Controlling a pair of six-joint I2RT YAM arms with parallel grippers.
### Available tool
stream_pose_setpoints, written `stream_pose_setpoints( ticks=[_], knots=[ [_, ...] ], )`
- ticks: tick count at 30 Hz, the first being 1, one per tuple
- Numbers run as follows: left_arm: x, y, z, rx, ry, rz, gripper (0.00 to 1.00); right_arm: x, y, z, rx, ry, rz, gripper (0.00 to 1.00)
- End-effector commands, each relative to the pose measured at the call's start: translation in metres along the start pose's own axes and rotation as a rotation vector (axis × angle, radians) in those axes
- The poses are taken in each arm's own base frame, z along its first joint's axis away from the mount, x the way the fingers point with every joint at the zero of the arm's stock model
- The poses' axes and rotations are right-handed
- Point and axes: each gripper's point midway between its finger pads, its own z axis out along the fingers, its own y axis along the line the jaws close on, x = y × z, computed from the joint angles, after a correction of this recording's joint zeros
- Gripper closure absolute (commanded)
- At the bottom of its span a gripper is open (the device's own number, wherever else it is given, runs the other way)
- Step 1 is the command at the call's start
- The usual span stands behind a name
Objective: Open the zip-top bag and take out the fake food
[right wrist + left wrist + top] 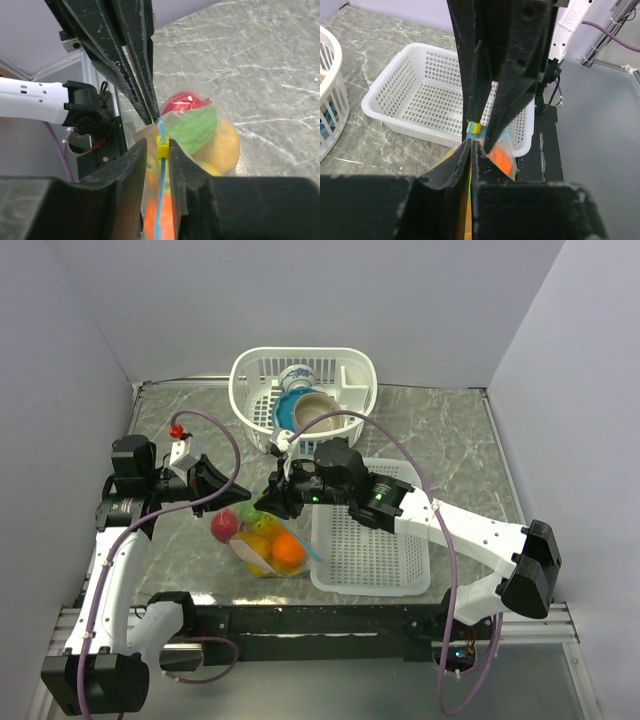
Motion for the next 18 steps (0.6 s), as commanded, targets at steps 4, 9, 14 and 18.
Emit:
stream_pose_setpoints(
  ticks=[4,9,14,18],
  knots=[
    [-0.002,-0.037,-0.001,0.21,-0.045,-0.001,0.89,-0.035,0.009,-0.004,-0.031,-0.094,-0.045,0.87],
    [0.01,-0.032,-0.001,0.195,-0.041,-0.044,0.79,-0.036,0.01,-0.009,-0.026,-0.105,-0.049,0.96],
    [0.012,-0.036,-0.001,0.207,-0.056,-0.066,0.43,-0.031,0.011,-0.007,-0.038,-0.089,-0.037,0.98],
    [0.006,-0.037,-0.001,0.211,-0.064,-0.003,0.44,-0.029,0.013,-0.003,-0.054,-0.08,-0.026,0.98]
  ],
)
